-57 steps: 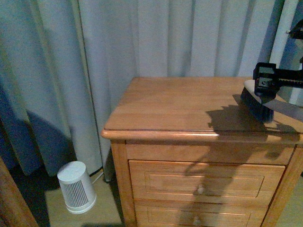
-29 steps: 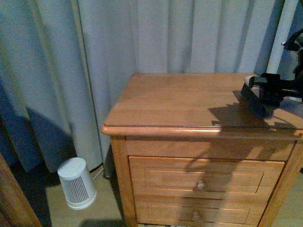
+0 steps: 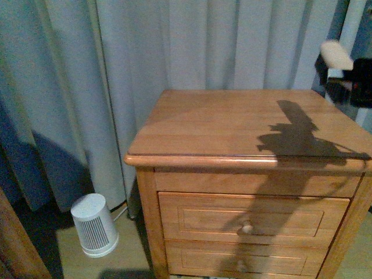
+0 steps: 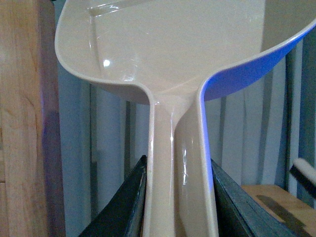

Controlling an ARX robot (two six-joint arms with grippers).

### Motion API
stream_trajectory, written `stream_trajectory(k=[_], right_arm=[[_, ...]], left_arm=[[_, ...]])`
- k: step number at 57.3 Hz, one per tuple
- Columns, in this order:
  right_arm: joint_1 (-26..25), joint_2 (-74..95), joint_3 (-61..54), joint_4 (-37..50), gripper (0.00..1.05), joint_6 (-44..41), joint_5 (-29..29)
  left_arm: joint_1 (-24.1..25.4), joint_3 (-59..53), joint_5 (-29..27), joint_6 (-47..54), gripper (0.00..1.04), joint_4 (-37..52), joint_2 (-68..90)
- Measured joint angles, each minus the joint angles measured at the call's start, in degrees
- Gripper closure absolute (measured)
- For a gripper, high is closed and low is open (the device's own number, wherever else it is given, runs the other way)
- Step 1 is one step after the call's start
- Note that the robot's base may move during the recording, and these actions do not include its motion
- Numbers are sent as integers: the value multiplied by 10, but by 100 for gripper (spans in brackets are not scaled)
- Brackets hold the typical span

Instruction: Clean up trash

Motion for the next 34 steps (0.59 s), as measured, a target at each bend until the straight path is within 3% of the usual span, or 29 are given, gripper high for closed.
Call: stream_trajectory(k=[7,14,22,34], right_arm=[[17,-139,-122,171,84,-92,28],[31,-253,-216,257,84,-147,48],[43,-388,-305,284,84,-192,88],[56,-501,-349,303,84,-224,118]], left_arm=[[0,0,0,0,76,0,0],[0,0,0,0,76,0,0],[0,0,0,0,76,0,0],[0,0,0,0,76,0,0]])
